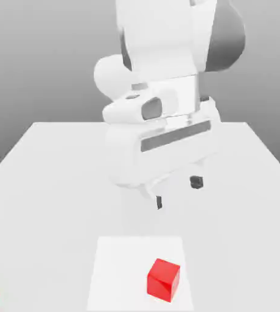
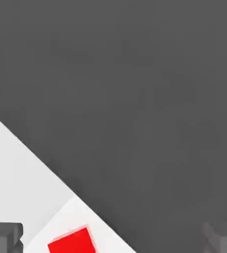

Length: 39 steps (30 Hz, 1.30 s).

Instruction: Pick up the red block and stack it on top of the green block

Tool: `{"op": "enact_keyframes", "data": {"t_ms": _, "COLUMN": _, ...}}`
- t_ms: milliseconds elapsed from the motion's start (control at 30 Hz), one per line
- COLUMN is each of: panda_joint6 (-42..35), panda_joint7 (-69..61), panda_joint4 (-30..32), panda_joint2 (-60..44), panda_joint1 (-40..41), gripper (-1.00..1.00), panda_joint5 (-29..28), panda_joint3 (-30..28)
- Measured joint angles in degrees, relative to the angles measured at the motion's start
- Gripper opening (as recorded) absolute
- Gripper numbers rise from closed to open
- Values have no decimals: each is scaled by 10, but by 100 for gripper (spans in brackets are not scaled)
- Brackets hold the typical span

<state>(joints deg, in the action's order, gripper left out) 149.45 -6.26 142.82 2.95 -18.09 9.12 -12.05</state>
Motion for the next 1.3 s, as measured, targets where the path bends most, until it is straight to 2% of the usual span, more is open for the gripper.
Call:
{"op": "enact_keyframes", "data": {"t_ms": 200, "panda_joint6": 58, "panda_joint7": -101, "panda_joint4": 31, "panda_joint2": -114, "panda_joint1": -3, "gripper": 0, "panda_joint5": -34, "panda_joint3": 3}}
{"op": "enact_keyframes", "data": {"t_ms": 367, "panda_joint6": 138, "panda_joint7": -143, "panda_joint4": 20, "panda_joint2": -216, "panda_joint1": 22, "gripper": 0, "panda_joint5": 0, "panda_joint3": 37}}
{"op": "enact_keyframes", "data": {"t_ms": 400, "panda_joint6": 148, "panda_joint7": -147, "panda_joint4": 18, "panda_joint2": -229, "panda_joint1": 27, "gripper": -100, "panda_joint5": 6, "panda_joint3": 43}}
{"op": "enact_keyframes", "data": {"t_ms": 633, "panda_joint6": 146, "panda_joint7": -146, "panda_joint4": 19, "panda_joint2": -228, "panda_joint1": 27, "gripper": -100, "panda_joint5": 5, "panda_joint3": 43}}
{"op": "enact_keyframes", "data": {"t_ms": 800, "panda_joint6": 72, "panda_joint7": -112, "panda_joint4": 33, "panda_joint2": -138, "panda_joint1": 12, "gripper": -100, "panda_joint5": -42, "panda_joint3": 17}}
{"op": "enact_keyframes", "data": {"t_ms": 1167, "panda_joint6": -40, "panda_joint7": -189, "panda_joint4": -115, "panda_joint2": -196, "panda_joint1": 193, "gripper": -100, "panda_joint5": 22, "panda_joint3": -105}}
{"op": "enact_keyframes", "data": {"t_ms": 1267, "panda_joint6": -25, "panda_joint7": -231, "panda_joint4": -168, "panda_joint2": -268, "panda_joint1": 262, "gripper": -100, "panda_joint5": 74, "panda_joint3": -104}}
{"op": "enact_keyframes", "data": {"t_ms": 1300, "panda_joint6": -14, "panda_joint7": -242, "panda_joint4": -177, "panda_joint2": -290, "panda_joint1": 277, "gripper": 100, "panda_joint5": 89, "panda_joint3": -97}}
